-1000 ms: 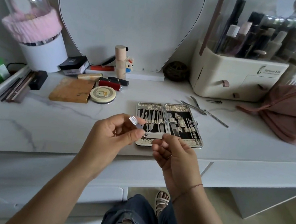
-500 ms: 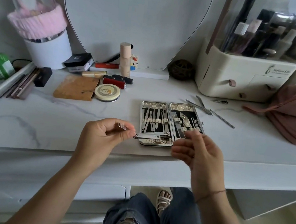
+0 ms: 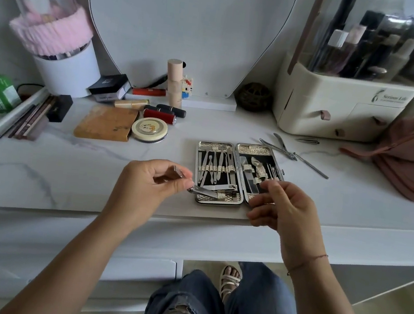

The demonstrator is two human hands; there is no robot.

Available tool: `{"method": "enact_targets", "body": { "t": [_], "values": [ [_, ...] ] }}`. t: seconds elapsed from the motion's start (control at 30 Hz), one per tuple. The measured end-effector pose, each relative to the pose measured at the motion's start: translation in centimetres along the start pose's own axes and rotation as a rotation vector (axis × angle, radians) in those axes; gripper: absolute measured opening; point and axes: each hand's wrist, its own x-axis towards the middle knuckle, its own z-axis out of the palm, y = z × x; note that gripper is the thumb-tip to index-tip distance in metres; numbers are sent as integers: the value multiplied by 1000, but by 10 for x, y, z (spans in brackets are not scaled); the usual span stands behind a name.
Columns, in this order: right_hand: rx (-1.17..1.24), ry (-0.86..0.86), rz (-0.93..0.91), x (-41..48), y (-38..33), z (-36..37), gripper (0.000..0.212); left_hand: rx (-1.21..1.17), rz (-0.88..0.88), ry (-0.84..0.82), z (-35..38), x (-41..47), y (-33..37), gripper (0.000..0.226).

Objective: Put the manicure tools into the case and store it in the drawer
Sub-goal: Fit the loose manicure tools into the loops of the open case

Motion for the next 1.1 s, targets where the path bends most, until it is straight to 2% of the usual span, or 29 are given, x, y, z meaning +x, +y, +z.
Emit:
{"method": "enact_targets", "body": {
  "t": [0.43, 0.67, 0.77, 1.1],
  "values": [
    [8, -56, 67, 4, 4, -4, 16, 82, 36, 9, 23, -2, -7, 10],
    [-10, -61, 69, 5, 4, -5, 17, 395, 318, -26, 34, 2, -1, 20],
    [-14, -61, 72, 5, 4, -5, 17, 471, 379, -39, 40, 6, -4, 26],
    [-10, -73, 103, 4, 2, -6, 17, 460, 342, -74, 42, 8, -8, 27]
  ]
}}
